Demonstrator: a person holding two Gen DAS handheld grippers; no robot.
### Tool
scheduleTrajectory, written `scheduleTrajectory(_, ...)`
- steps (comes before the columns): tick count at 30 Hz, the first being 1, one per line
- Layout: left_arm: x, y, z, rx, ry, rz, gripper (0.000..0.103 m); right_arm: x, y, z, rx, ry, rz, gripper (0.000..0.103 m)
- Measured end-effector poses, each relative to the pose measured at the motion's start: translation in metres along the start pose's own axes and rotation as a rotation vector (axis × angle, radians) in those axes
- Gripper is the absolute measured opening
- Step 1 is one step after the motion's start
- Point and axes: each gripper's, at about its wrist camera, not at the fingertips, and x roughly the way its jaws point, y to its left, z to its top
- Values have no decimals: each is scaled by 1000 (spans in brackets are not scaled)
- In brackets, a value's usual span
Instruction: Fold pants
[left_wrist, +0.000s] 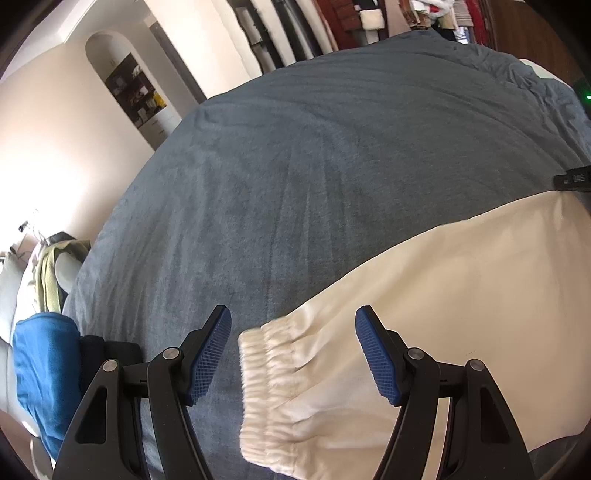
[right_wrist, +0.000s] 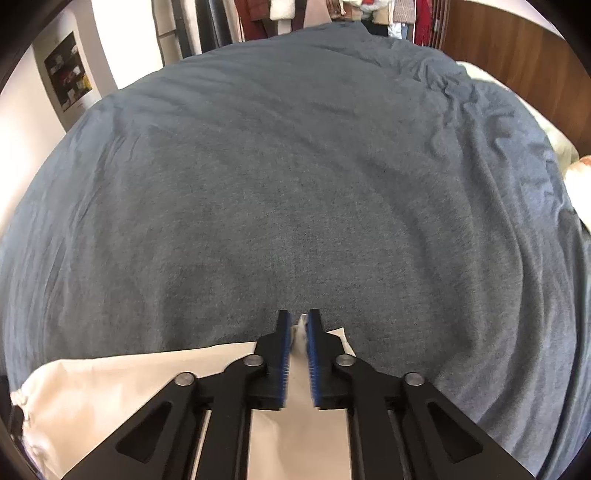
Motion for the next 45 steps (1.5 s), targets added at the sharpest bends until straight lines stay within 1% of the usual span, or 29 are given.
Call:
scheduleTrajectory(2,4,3,-1,-2,11,12,69,-6,2,-1,-14,-25,-43,7)
scheduleTrajectory(4,6,4,-2,7,5,19,69,-12,2,0,-28,-50,-84,7)
scheduleTrajectory(8,7,6,-2,30,-16,44,69,-12,7,3,-63,-61,-122,7)
scheduleTrajectory(13,14,9,0,36,-13,57,69,-10,8,4,-80,-73,-194,7)
scheduleTrajectory(16,19,10,-2,39,-3,57,69,-8,10,6,-92,-77,-222,7)
scheduleTrajectory(18,24,9,-5,50,-4,78,69,-6,12,6,-92,-79,-236,7)
scheduleTrajectory(19,28,9,-6,56,-1,91,71,-4,14,7,-102,-76,-240,7)
scheduleTrajectory(21,33,11,-8,52,2,97,72,-3,19,6,-126,-77,-247,7)
scheduleTrajectory(23,36,13,-7,52,-2,103,73,-3,24,5,-158,-79,-274,10)
scheduleTrajectory(24,37,14,-7,52,-3,108,73,-4,26,5,-169,-80,-290,16)
scheduleTrajectory(25,37,15,-5,51,-6,114,73,-8,26,5,-170,-94,-304,26)
scheduleTrajectory(27,36,18,-2,45,-18,126,73,-18,25,5,-154,-119,-330,39)
scheduleTrajectory(29,32,21,2,45,-36,142,73,-30,21,4,-127,-138,-366,41)
scheduleTrajectory(31,23,24,6,41,-59,135,73,-46,16,0,-102,-155,-388,41)
scheduleTrajectory(35,-1,23,11,81,-131,103,73,-83,5,-14,-58,-196,-380,41)
scheduleTrajectory(38,-24,16,9,124,-170,34,74,-109,-7,-30,-28,-208,-348,41)
scheduleTrajectory(42,-49,2,1,166,-181,-39,74,-135,-27,-54,9,-190,-264,41)
scheduleTrajectory(45,-63,-12,-5,189,-177,-118,74,-147,-40,-74,25,-168,-186,41)
